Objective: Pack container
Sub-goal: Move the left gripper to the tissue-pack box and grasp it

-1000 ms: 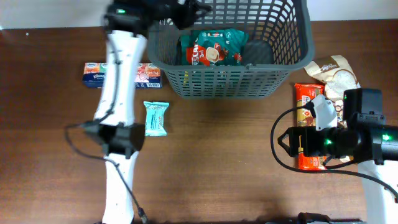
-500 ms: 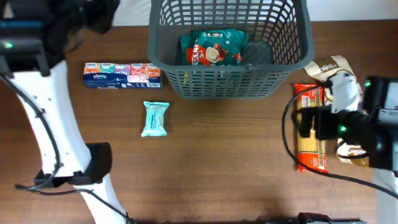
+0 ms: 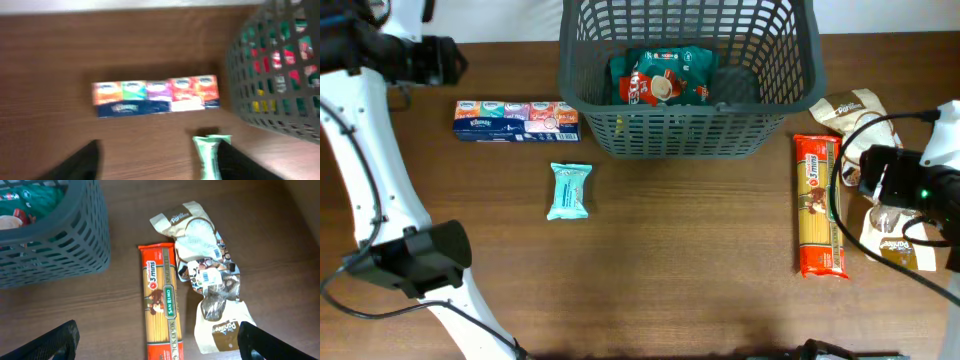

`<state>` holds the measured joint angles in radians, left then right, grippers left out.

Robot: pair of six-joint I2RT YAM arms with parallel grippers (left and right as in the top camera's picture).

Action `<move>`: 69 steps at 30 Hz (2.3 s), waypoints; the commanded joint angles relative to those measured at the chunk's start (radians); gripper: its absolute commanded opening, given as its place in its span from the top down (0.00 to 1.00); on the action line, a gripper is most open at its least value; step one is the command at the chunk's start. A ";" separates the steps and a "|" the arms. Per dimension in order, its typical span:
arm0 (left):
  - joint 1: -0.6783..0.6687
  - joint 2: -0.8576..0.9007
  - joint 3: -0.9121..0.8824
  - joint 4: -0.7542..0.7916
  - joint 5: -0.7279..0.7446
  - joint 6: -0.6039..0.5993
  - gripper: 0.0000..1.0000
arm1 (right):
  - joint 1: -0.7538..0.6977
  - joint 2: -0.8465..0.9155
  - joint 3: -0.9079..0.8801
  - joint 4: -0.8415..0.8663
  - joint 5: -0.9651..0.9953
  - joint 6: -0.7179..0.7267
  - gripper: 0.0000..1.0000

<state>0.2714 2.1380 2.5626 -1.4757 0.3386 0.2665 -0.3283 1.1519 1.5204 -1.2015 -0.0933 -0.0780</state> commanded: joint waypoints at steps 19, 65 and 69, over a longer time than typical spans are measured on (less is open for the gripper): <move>-0.256 0.009 -0.422 0.378 -0.592 -1.353 0.00 | -0.006 0.109 0.016 -0.102 -0.034 0.016 0.01; -0.201 0.351 -0.380 0.415 -0.342 -1.266 0.98 | -0.006 0.119 0.016 -0.309 -0.034 0.017 0.01; -0.149 0.308 -0.286 0.323 -0.274 -1.121 0.98 | -0.006 0.119 0.016 -0.311 -0.039 0.017 0.01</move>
<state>0.0742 2.4752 2.1979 -1.1236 0.0017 -1.0138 -0.3286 1.2690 1.5204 -1.5120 -0.1173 -0.0700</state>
